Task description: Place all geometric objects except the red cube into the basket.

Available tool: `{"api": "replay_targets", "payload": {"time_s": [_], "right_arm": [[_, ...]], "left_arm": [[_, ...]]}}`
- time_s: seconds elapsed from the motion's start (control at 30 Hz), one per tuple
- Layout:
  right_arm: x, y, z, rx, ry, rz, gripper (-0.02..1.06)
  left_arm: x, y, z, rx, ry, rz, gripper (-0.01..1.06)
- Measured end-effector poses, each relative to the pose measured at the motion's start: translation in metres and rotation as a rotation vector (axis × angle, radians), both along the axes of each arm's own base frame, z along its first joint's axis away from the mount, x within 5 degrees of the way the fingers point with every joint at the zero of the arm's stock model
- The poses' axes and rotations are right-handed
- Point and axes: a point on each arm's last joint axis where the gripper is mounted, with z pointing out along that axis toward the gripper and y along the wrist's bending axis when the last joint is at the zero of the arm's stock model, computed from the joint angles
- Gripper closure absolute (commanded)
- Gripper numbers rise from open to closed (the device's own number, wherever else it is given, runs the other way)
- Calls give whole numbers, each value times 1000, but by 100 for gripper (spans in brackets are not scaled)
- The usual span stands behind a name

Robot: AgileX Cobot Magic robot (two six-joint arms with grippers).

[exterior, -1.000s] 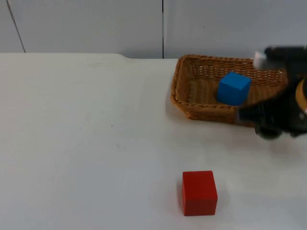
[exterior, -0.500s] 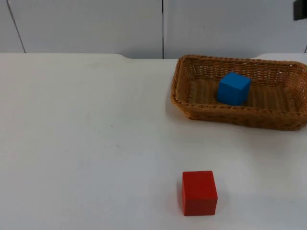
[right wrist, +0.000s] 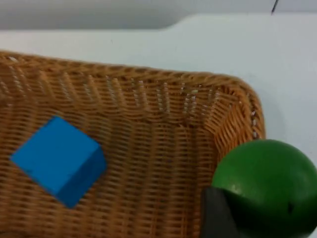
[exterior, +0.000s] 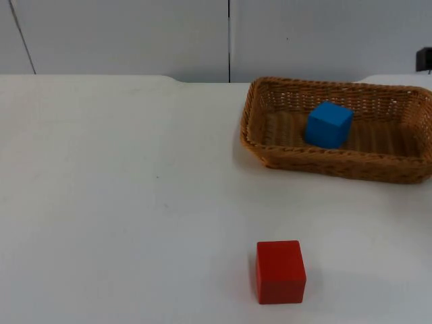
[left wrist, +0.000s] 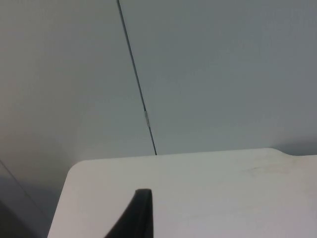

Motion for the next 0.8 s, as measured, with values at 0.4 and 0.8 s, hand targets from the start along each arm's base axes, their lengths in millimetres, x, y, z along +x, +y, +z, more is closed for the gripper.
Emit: {"api": "replay_targets", "payload": {"time_s": [0.4,0.8], "right_arm": [[65,23,-41,16,41,91,104],[67,24,-63,9,94,92,85]], "left_arm": [[0,0,0,-4,0,2,0],[0,0,0,-2,-1,2,0]]}}
